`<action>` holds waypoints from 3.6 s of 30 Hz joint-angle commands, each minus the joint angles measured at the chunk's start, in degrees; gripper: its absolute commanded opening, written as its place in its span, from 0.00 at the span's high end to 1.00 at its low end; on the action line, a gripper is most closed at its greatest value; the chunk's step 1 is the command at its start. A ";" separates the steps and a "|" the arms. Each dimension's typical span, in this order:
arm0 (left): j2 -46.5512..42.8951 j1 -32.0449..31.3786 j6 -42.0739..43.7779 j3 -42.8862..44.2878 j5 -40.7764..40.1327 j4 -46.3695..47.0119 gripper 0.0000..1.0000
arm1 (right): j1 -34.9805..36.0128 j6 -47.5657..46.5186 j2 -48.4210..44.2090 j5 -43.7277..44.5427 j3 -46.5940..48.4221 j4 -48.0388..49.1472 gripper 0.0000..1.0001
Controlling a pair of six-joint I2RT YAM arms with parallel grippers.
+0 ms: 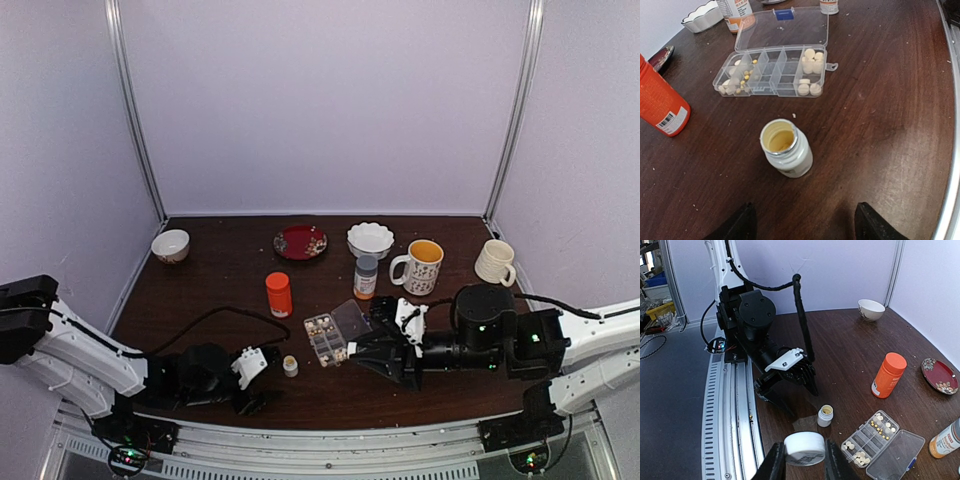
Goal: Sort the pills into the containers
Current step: Pick up the pill bottle from the center of the board, then place the pill bottle at the center of the board.
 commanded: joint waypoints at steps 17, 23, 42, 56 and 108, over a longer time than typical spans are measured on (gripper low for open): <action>19.79 -0.01 -4.07 2.83 -5.69 19.84 0.59 | -1.70 0.62 -4.77 -0.47 -3.53 -1.74 0.88; 21.47 0.01 -4.97 4.51 -7.50 19.85 0.55 | -1.74 2.29 -4.44 -0.52 -3.40 -1.53 0.89; 24.40 -0.03 -5.07 7.12 -7.51 20.93 0.66 | -2.05 2.47 -7.08 -0.18 -5.03 -3.18 0.89; 20.95 -1.11 3.00 12.41 7.58 16.67 0.73 | -4.41 4.83 -7.31 -0.38 -6.30 -7.62 0.92; 47.10 -5.47 3.25 45.16 14.92 13.21 0.44 | -19.90 30.44 -0.23 -4.95 1.77 -43.66 0.93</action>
